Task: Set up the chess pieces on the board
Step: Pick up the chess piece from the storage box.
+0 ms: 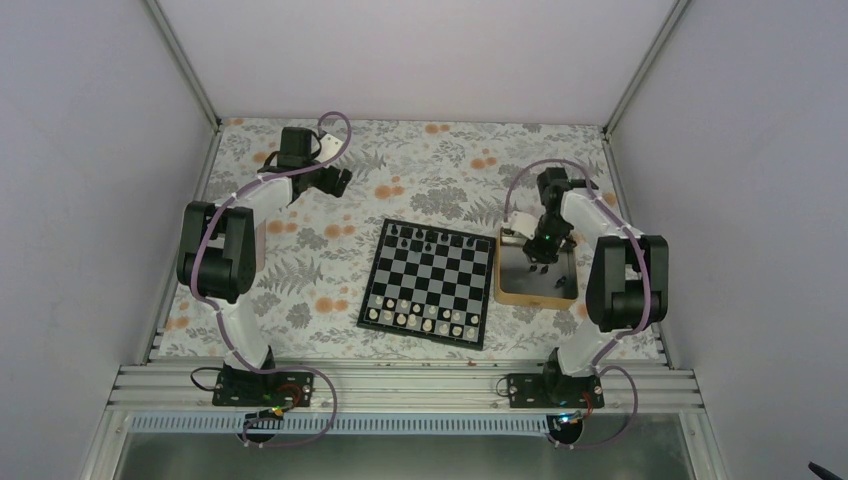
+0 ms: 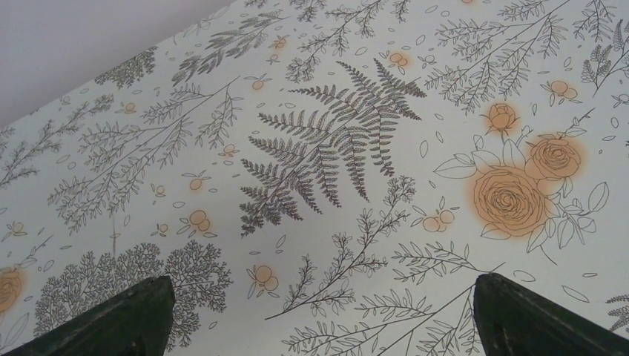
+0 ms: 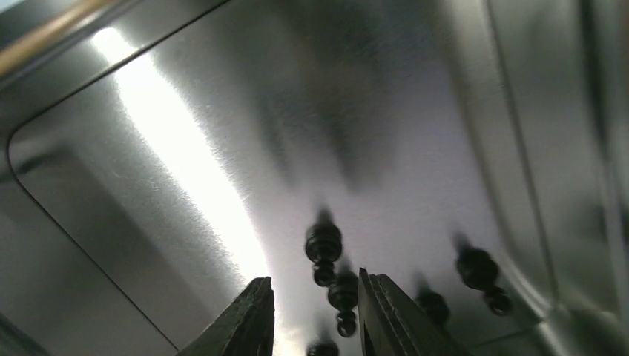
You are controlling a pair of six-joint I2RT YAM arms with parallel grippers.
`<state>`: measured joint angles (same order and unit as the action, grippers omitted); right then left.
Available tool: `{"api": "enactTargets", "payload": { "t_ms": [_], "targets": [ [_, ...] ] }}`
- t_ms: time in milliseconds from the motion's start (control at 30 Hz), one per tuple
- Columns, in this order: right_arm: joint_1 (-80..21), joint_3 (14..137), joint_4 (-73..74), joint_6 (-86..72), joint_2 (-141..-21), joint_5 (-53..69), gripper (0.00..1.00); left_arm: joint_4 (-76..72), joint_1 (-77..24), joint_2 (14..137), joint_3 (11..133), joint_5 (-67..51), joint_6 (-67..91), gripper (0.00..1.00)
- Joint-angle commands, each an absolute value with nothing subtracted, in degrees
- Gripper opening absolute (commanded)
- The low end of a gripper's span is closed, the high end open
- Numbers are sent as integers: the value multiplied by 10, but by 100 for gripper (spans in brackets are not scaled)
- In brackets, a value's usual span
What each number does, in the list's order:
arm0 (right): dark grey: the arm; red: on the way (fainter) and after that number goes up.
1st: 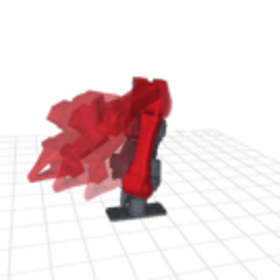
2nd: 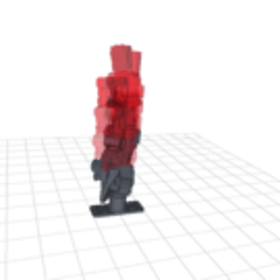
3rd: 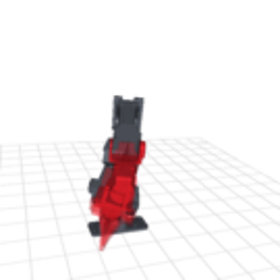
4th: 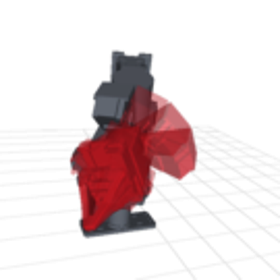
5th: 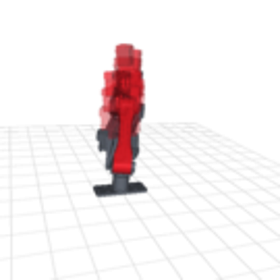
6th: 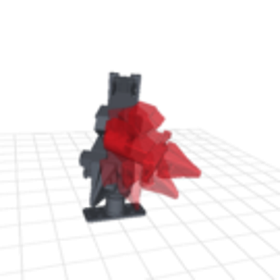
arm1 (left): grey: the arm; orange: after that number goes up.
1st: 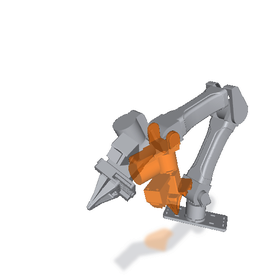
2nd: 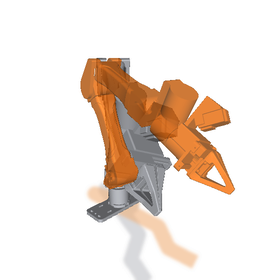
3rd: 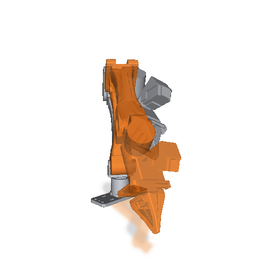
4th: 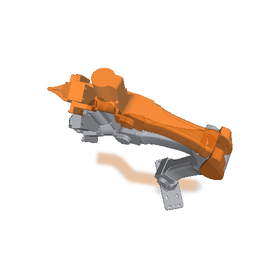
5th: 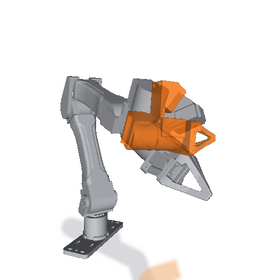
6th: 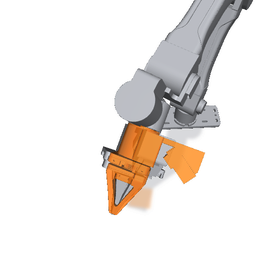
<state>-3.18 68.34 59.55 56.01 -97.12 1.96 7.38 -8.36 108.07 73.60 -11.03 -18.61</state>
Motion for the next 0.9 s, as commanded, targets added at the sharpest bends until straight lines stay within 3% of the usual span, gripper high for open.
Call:
{"api": "enactTargets", "payload": {
  "t_ms": [0,500,733,867],
  "targets": [
    [-30,644,547,543,-967,2,32,76,-82,1088,756,-120,-182,100],
    [-30,595,500,536,-966,-26,31,83,-85,1083,758,-115,-184,100],
    [-30,614,512,535,-962,-23,8,81,-86,1082,755,-115,-184,100],
    [-38,648,538,531,-958,-35,5,79,-85,1082,753,-115,-185,100]
  ]
}}
